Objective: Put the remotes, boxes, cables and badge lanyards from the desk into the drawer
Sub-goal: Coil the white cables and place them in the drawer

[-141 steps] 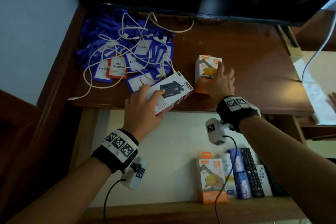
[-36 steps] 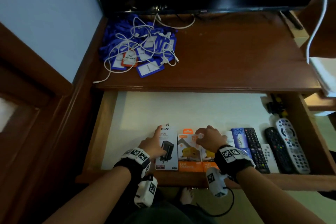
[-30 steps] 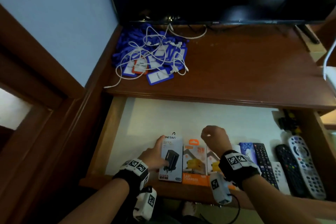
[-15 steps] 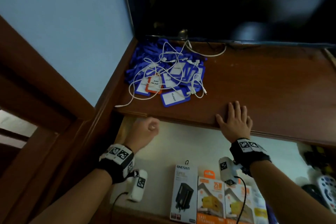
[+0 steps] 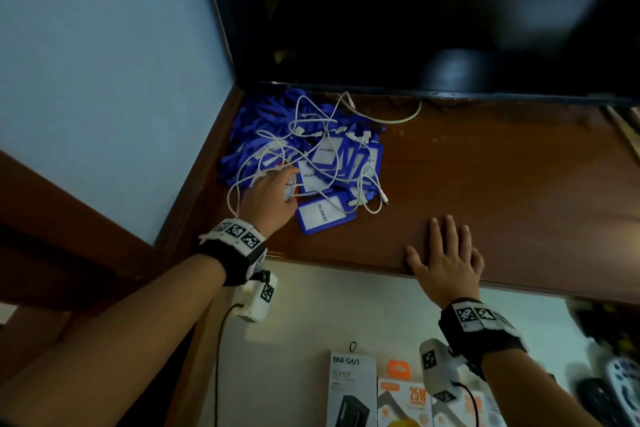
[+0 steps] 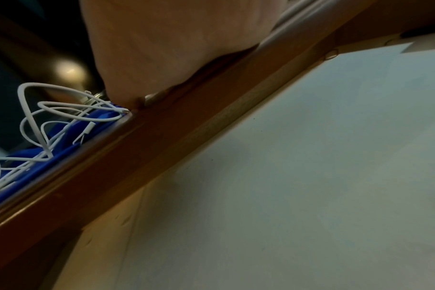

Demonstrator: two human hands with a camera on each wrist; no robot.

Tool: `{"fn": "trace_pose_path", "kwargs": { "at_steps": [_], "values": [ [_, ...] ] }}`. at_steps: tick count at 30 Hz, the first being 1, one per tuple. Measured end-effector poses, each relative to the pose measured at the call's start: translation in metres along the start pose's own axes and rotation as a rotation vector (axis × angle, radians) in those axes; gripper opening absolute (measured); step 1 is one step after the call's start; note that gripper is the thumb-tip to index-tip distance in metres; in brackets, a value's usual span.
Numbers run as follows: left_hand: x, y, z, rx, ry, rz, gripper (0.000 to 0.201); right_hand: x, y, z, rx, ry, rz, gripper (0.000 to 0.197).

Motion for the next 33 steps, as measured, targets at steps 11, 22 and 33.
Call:
{"fn": "trace_pose_path", "kwargs": {
  "at_steps": [11,22,33],
  "values": [
    [-0.013,0.015,0.071,0.157,-0.047,0.096,0.025,-0.003,-0.007,0.015,-0.07,-0.182,-0.046,0.083],
    [0.006,0.078,0.182,0.539,0.325,-0.125,0.007,0.01,-0.125,0.142,-0.955,0.084,0.34,0.094],
    [0.022,0.119,0.175,0.387,0.202,-0.365,0.01,0.039,-0.148,0.165,-1.14,-0.139,0.395,0.008]
  ]
}}
Point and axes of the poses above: each hand's wrist, its own x-axis away from the middle knuckle, its own z-axis out of the back of the hand, y = z × x, the point moved 2 cm from there along -x, towards the middle knuckle, and after that the axes turned 6 degrees about -x, right-handed, at the moved point
